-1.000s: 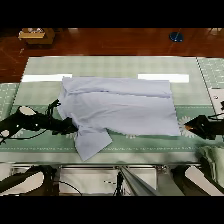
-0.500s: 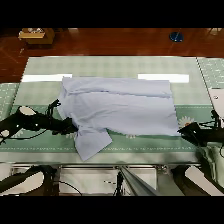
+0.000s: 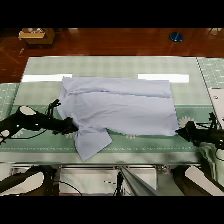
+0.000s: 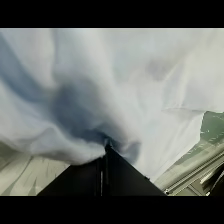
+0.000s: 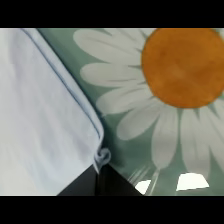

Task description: Fold the shirts.

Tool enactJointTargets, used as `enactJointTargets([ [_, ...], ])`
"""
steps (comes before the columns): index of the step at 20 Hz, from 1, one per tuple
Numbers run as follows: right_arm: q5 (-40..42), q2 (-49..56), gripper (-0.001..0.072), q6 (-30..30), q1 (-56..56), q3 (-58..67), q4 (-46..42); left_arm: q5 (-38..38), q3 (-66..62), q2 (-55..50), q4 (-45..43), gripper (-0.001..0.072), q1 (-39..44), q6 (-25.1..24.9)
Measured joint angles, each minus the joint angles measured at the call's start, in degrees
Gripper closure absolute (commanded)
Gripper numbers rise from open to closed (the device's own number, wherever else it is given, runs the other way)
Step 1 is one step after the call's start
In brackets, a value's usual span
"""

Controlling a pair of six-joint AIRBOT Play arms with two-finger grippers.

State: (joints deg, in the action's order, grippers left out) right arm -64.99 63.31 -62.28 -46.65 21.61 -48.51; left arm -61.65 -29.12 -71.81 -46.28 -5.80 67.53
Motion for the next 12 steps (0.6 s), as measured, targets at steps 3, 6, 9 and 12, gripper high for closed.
enactJointTargets([
  [3,-4.7,0.2,0.0689,5.2,0.0,1.7,6.7,-0.1,-2.7,0.6,-0.5,0.0689,0.0,-0.2],
  [6,-10.4,-0.5,0.069,8.3,0.1,6.7,15.0,-2.7,-8.8,4.5,5.2,0.0689,0.0,-0.6],
  [9,-11.4,-2.1,0.069,8.6,3.0,14.0,20.0,-2.0,-16.6,8.3,7.2,0.0689,0.0,-0.7],
  [12,-5.2,-2.8,0.069,7.3,9.9,20.4,21.8,-0.8,-22.4,8.7,6.4,0.0689,0.0,-0.8],
])
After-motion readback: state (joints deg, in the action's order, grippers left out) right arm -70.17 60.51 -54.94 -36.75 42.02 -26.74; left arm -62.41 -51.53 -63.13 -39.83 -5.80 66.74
